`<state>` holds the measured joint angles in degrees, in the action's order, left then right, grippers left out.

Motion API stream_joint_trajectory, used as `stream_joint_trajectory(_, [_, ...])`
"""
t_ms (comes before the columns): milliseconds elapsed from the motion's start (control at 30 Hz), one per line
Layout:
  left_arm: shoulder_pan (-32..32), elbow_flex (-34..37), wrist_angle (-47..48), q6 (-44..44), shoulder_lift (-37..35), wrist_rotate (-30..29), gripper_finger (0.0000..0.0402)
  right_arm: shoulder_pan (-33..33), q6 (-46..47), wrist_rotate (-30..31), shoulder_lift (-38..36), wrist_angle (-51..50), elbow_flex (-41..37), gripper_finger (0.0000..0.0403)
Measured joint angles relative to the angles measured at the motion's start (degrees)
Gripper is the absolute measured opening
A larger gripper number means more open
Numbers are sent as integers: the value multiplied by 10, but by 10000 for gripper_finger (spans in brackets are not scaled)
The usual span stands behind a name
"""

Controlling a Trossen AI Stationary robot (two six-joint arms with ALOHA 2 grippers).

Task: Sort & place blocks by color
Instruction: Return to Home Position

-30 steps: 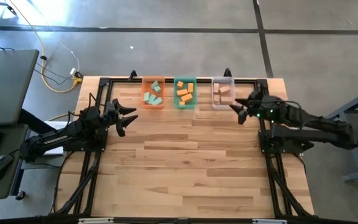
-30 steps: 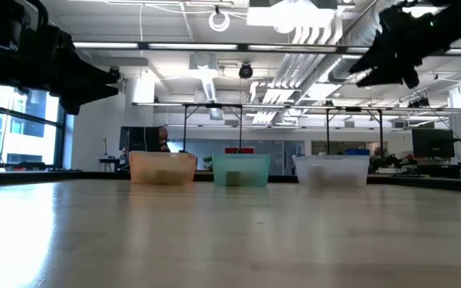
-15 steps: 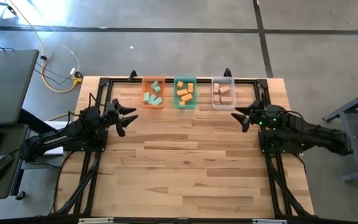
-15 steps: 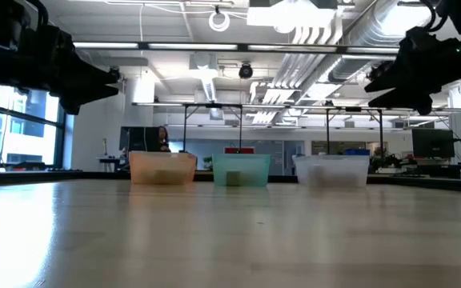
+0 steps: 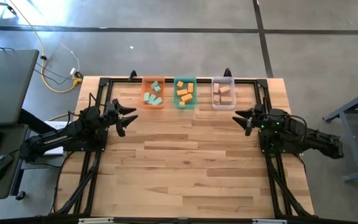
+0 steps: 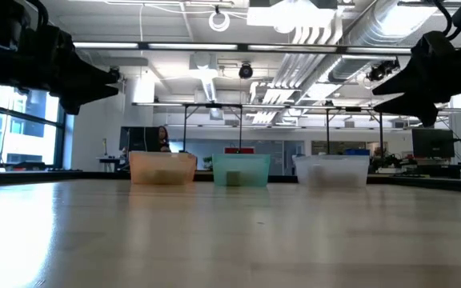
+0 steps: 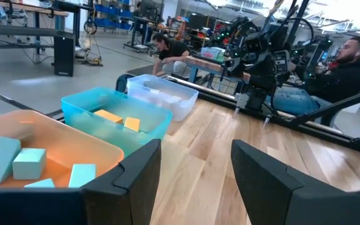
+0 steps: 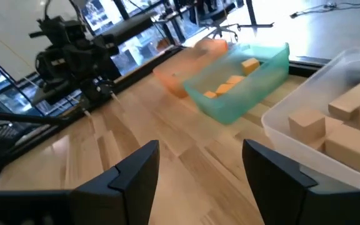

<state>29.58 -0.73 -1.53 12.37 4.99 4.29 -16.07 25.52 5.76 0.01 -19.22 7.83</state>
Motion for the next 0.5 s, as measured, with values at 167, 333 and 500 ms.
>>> stream_joint_trajectory(167, [0,0,0,0,0,0,184,0,13,0,2,-20,-1,216])
stream_joint_trajectory(333, [0,0,0,0,0,0,184,0,21,8,2,-34,-1,216])
stream_joint_trajectory(500, [0,0,0,0,0,0,184,0,42,39,3,-49,-1,216])
